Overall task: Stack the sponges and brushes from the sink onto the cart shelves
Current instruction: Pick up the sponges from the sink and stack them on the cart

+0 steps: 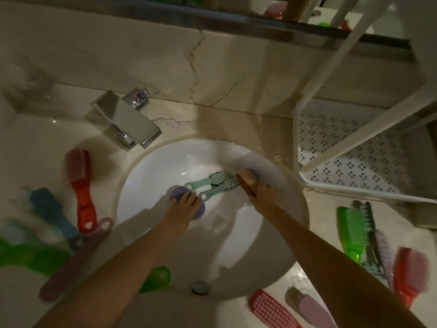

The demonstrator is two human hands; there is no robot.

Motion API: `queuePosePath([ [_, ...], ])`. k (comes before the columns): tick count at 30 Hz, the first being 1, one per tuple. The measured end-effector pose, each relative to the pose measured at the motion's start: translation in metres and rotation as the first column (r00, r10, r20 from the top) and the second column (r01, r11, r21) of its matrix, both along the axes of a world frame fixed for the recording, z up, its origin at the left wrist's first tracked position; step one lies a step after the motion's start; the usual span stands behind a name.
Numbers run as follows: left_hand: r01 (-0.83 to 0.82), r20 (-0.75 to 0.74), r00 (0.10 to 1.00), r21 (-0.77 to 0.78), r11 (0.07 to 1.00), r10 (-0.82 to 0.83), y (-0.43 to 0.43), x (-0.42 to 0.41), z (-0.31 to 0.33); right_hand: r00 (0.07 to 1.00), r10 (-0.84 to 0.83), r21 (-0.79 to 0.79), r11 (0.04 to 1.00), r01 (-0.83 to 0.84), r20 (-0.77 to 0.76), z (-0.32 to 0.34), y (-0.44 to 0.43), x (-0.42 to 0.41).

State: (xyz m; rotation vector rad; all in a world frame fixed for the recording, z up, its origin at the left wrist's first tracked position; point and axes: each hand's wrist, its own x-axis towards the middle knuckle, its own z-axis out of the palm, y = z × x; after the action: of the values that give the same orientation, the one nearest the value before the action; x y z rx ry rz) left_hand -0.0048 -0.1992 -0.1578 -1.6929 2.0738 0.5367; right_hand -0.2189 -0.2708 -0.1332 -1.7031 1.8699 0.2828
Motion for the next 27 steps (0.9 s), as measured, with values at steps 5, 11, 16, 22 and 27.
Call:
queuePosePath([
  [5, 0.067, 0.055, 0.997, -0.175, 0.982, -0.058, -0.008, 0.000, -0.021, 0.999, -0.001, -0.115, 0.993, -0.005, -0.055, 0.004, 0.002, 0.000],
  [11, -0.094, -0.083, 0.993, -0.201, 0.975, 0.078, -0.012, 0.002, 0.003, 0.992, 0.088, -0.317, 0.942, -0.112, -0.091, 0.043, 0.011, 0.005],
  [16, -0.784, -0.668, 0.357, 0.166, 0.598, 0.653, -0.020, -0.009, 0.094, 0.995, 0.087, -0.448, 0.892, -0.060, 0.039, 0.109, 0.023, 0.017],
  [22, -0.464, -0.615, -0.680, 0.783, 0.414, 0.400, -0.016, -0.025, 0.189, 0.964, 0.163, -0.682, 0.731, 0.024, 0.209, 0.194, 0.042, 0.020],
  [27, -0.431, -0.671, -0.655, 0.709, 0.558, 0.348, -0.009, -0.057, 0.267, 0.944, 0.232, -0.834, 0.547, 0.074, 0.236, 0.260, 0.062, 0.005],
])
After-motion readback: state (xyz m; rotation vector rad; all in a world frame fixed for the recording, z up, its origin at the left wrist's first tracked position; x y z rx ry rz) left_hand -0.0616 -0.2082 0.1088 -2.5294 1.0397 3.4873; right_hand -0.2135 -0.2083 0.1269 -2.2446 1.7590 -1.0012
